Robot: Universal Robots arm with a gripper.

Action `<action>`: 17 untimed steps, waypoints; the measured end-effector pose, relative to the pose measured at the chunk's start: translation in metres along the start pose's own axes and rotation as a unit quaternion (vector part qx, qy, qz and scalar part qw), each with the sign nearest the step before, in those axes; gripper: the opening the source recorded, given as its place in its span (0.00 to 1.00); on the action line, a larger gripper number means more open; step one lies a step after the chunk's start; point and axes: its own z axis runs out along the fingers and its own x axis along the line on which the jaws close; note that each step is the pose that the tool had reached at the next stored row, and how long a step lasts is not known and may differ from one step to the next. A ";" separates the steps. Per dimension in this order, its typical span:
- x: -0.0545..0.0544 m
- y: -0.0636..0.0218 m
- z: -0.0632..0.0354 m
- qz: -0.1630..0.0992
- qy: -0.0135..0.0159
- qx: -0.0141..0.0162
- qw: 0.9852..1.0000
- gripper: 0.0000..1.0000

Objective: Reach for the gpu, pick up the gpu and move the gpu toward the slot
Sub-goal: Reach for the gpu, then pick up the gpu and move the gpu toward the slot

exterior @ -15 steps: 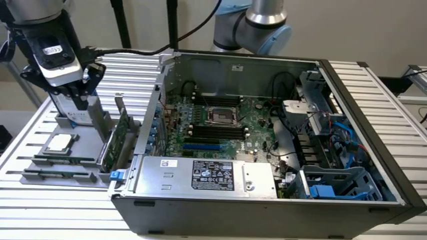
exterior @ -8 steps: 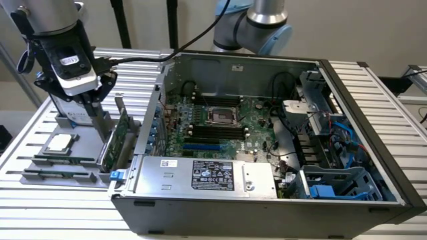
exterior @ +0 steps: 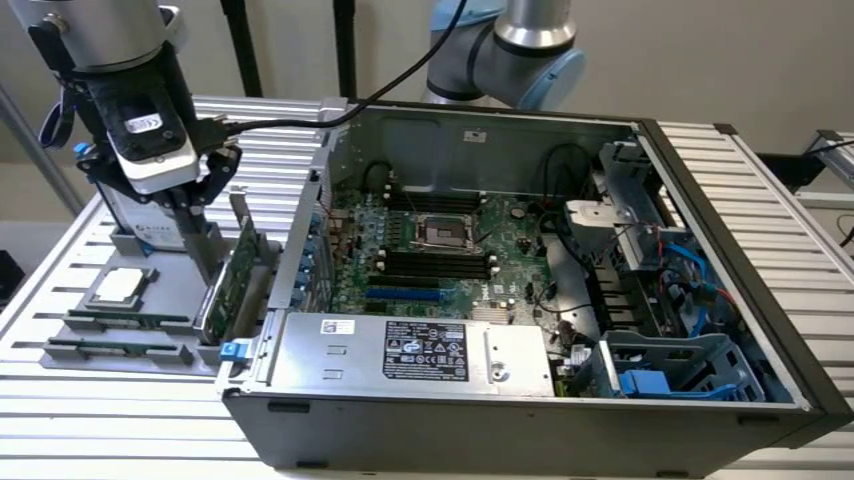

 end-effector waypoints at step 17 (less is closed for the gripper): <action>-0.005 -0.0002 0.0000 0.012 0.000 0.000 1.000 0.11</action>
